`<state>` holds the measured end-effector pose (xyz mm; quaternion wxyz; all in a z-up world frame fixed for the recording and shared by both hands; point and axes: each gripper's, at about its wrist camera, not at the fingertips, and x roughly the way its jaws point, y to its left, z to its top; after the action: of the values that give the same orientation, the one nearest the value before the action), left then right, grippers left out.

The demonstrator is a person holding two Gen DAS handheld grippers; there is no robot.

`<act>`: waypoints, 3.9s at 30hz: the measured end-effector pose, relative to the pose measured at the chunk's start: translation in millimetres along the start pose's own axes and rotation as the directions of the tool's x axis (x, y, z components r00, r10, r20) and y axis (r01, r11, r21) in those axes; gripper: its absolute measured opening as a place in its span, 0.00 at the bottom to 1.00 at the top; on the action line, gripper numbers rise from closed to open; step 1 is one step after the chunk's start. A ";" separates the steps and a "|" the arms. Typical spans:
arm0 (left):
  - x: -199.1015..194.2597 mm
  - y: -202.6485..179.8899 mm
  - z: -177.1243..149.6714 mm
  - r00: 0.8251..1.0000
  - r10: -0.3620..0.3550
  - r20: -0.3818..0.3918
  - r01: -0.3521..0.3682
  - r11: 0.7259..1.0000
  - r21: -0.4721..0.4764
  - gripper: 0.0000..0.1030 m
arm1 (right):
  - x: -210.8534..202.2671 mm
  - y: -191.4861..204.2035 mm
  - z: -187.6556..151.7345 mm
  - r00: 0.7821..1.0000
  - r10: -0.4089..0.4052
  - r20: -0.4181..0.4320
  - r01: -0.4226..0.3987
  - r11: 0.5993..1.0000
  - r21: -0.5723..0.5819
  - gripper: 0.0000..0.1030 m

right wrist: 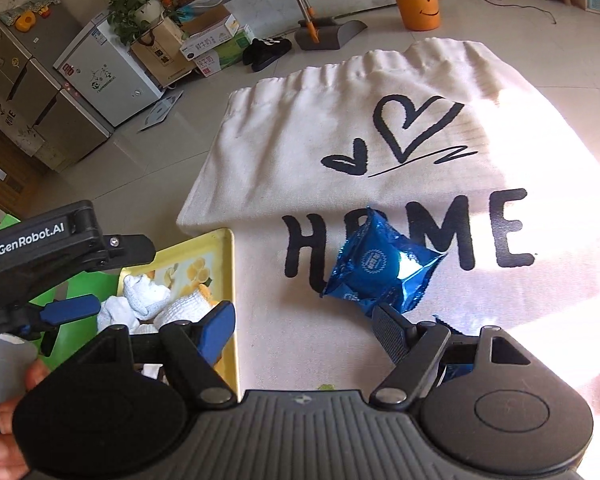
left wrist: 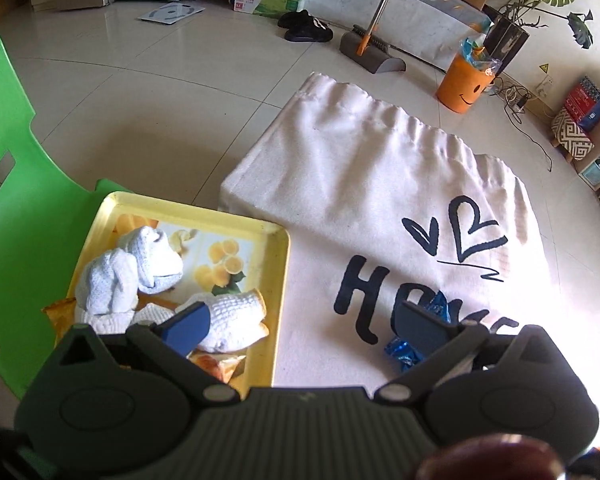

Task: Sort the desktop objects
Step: 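Move the left gripper to a blue foil packet while the right moves to another packet, then lower the left gripper around a blue packet while the right lowers around another packet, then close the left gripper on the blue packet while the right gripper closes on its packet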

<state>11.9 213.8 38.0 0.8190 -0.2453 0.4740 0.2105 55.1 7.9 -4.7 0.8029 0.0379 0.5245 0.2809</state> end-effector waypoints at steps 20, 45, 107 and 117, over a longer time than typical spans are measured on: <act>43.9 -88.9 -28.5 0.994 -0.061 -0.093 0.070 0.993 0.094 0.99 | 3.0 -83.8 -21.0 0.988 -0.109 -0.112 0.122 0.985 0.120 0.79; 121.8 -120.7 -29.4 0.987 -0.032 -0.158 0.051 0.991 0.123 0.99 | 46.0 -90.4 -31.1 0.976 -0.103 -0.193 0.125 0.986 0.108 0.81; 127.9 -152.0 -67.7 0.981 0.019 -0.191 0.053 0.930 0.364 0.99 | 20.2 -166.1 -3.7 0.958 -0.246 -0.149 0.284 0.888 0.362 0.81; 144.5 -150.5 -58.5 0.981 0.021 -0.194 0.040 0.951 0.306 0.99 | 18.2 -167.4 -5.4 0.962 -0.225 -0.155 0.268 0.888 0.374 0.81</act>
<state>126.2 75.8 -84.0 0.7978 -0.1362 0.5778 0.1050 124.6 -124.9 -81.5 0.7788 0.1155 0.6128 0.0676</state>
